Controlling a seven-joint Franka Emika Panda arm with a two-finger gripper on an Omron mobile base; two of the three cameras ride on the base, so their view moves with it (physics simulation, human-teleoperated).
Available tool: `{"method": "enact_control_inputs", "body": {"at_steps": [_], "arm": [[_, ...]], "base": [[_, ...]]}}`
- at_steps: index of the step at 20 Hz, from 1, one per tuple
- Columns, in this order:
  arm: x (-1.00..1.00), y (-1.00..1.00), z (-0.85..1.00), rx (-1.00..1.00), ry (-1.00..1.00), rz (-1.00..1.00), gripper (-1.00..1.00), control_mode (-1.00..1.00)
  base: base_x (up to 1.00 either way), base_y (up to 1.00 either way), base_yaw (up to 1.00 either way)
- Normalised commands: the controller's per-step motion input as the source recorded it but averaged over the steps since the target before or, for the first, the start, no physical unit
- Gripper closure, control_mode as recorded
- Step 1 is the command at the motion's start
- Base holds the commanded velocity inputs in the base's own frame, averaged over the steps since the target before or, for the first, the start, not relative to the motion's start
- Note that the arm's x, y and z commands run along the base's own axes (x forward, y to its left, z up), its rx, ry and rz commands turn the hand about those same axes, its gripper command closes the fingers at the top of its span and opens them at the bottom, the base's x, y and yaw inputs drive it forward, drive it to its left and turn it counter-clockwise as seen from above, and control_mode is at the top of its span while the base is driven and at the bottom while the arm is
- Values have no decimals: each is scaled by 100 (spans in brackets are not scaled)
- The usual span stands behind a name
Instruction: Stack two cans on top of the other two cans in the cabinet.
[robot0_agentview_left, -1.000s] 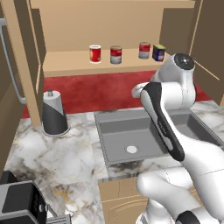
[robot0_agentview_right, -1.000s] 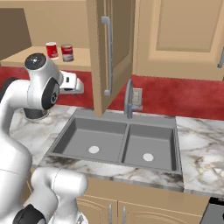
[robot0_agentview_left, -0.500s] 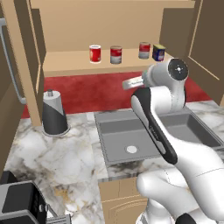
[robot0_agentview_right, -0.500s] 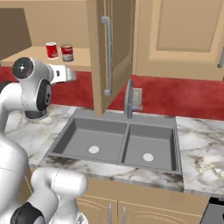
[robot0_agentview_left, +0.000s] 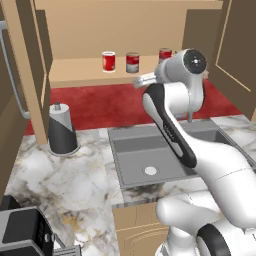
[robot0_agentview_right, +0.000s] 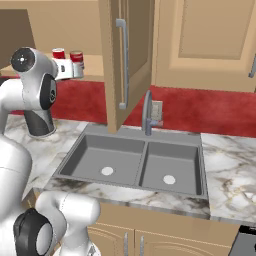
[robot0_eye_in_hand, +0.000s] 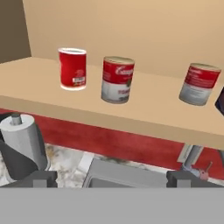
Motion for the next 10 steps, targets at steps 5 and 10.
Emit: {"method": "enact_control_inputs", "body": {"at_steps": [5, 10], "arm": [[24, 0, 14, 1, 0, 0, -100, -100], [29, 0, 2, 8, 4, 0, -100, -100]], "base": [[0, 0, 0], [0, 0, 0]]}}
